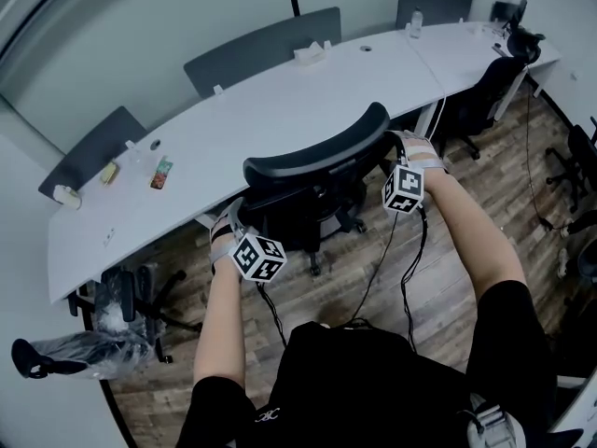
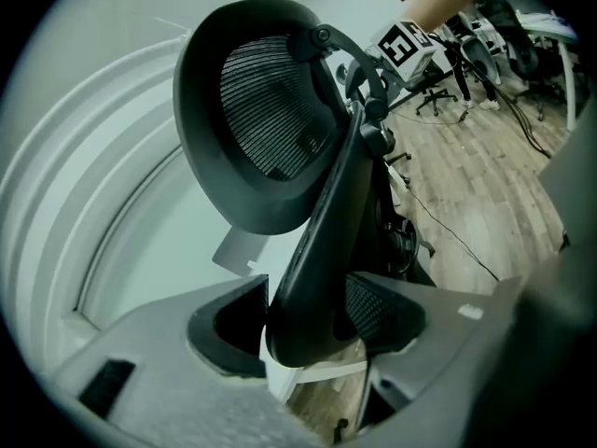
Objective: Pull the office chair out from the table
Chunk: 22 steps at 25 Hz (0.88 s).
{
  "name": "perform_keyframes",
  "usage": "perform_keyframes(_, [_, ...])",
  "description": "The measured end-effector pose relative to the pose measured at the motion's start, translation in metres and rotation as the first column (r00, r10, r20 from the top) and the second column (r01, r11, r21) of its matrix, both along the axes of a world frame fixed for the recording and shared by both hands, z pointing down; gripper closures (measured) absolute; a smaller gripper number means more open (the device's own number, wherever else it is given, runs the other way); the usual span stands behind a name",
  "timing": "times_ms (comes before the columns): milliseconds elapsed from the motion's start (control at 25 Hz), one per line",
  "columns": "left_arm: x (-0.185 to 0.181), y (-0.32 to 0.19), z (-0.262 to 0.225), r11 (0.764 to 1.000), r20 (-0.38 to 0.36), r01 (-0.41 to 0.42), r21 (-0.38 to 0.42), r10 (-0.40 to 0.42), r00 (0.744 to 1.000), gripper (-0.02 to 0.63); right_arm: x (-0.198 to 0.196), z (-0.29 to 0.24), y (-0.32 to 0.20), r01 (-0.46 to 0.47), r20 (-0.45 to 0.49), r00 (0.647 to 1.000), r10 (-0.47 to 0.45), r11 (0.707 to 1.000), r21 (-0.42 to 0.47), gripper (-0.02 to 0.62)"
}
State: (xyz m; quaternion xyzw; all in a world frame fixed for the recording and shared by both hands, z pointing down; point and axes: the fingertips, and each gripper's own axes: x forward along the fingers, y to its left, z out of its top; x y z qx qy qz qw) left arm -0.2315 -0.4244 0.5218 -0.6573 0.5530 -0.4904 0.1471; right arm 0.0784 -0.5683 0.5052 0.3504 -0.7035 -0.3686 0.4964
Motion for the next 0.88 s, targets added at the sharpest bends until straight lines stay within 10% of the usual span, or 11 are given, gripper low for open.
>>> perform_keyframes(880, [-0.001,0.0025,0.0014,0.997,-0.005,-0.049,-0.06,0.049,0.999,0.365,-0.002,-0.0005,-0.0015,0.021,-0.143,0.99,-0.004,0.992,0.121,0.402])
